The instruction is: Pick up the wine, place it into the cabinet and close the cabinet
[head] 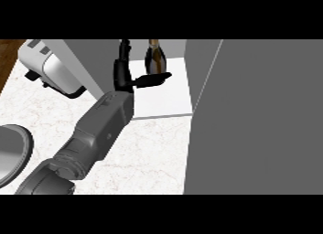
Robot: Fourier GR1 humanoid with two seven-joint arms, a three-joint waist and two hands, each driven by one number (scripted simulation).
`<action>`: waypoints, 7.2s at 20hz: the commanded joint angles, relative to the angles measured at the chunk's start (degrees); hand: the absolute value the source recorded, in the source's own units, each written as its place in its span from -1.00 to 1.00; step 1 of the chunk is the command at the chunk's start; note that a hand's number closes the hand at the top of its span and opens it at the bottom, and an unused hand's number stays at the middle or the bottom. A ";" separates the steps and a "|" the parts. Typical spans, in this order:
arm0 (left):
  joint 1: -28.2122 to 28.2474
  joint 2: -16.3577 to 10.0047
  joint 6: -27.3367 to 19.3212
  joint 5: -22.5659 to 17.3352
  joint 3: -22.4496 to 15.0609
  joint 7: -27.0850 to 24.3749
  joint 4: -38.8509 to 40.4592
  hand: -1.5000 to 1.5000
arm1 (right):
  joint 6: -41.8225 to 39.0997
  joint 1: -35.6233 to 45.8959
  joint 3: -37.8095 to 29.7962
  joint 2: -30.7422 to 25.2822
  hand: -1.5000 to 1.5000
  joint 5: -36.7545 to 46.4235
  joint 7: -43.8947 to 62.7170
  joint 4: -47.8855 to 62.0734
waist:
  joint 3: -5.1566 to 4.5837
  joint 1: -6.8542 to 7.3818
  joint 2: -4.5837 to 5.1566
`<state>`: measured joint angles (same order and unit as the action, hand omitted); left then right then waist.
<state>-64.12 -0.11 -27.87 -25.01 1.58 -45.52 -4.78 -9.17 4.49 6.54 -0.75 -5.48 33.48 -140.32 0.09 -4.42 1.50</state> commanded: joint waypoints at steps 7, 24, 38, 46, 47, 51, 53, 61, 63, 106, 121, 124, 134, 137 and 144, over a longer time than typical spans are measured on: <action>0.65 -2.13 1.91 -0.06 1.38 -1.02 -0.07 -1.00 | 1.75 -0.36 3.41 0.73 -1.00 0.27 1.12 -2.01 | -0.20 0.15 0.13; 1.97 0.12 10.09 0.26 0.60 -1.97 -0.53 -1.00 | 2.18 0.29 2.38 0.52 -1.00 -0.67 3.21 -3.15 | -0.16 0.48 -0.47; 8.86 0.12 15.13 -8.68 -5.81 -4.66 -6.10 -1.00 | 3.84 3.01 3.86 0.73 -1.00 0.39 4.73 -1.79 | -0.16 0.91 -1.33; 17.54 0.11 8.32 -17.66 -21.90 0.79 -22.39 -1.00 | 2.52 0.05 1.08 -0.17 -1.00 -1.21 2.73 -2.35 | -0.08 1.89 -1.79; 20.92 0.11 8.25 -19.07 -23.94 -2.91 -23.24 -1.00 | 2.05 -2.62 1.37 -0.50 -1.00 -1.47 3.04 -4.76 | -0.10 1.24 -1.57; 25.07 0.11 -1.29 -21.17 -32.93 2.79 -37.51 -1.00 | 2.94 -0.20 -0.12 -0.59 -1.00 -1.12 2.93 -2.20 | -0.08 3.42 -1.73; 29.70 0.11 -3.04 -20.49 -34.47 -0.61 -39.62 -1.00 | 2.21 -1.56 -0.60 -0.48 -1.00 -0.05 -0.51 -0.06 | -0.08 3.75 -1.57; 40.17 -2.41 -9.79 -13.93 -40.56 4.79 -60.08 -1.00 | 3.68 -4.10 1.58 -0.72 -1.00 0.71 3.78 -7.97 | -0.07 4.59 -1.80; 42.74 -0.30 -13.92 -13.10 -44.08 7.00 -67.01 -1.00 | 2.39 -2.92 -2.60 -2.08 -1.00 -3.09 2.45 -5.69 | -0.04 4.81 -1.87; 81.65 -37.29 4.97 -16.49 -25.72 13.00 -115.54 -1.00 | -3.88 -11.79 21.76 -0.51 1.00 -8.29 13.89 -9.79 | -0.14 4.56 -1.85; 89.07 -42.47 16.62 -23.74 -11.80 15.14 -114.81 -1.00 | 10.54 -5.29 49.27 0.68 1.00 9.38 11.31 -4.01 | -0.23 4.89 -2.10; 86.39 -43.99 17.67 -26.54 -7.95 17.46 -113.88 -1.00 | 14.35 -3.22 50.33 0.61 1.00 10.84 8.80 -0.81 | -0.27 4.76 -2.08; 85.28 -42.88 23.52 -28.03 -5.88 17.69 -108.51 -1.00 | 28.26 14.16 51.09 0.46 1.00 15.99 9.78 6.21 | -0.37 5.22 -1.82; 86.16 -44.02 25.71 -30.58 -4.49 19.97 -110.80 -1.00 | 31.08 18.95 48.74 0.35 1.00 15.35 10.03 10.88 | -0.33 6.31 -1.74; 82.30 -42.32 22.90 -29.71 -5.76 22.03 -111.74 -1.00 | 36.76 29.40 43.56 0.19 1.00 7.81 11.60 14.71 | -0.34 6.87 -1.30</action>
<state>19.53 -42.48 -4.89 -53.94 -4.65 -24.82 -116.18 24.28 23.50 51.66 -11.40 4.57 44.34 -135.00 -0.23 1.77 -0.05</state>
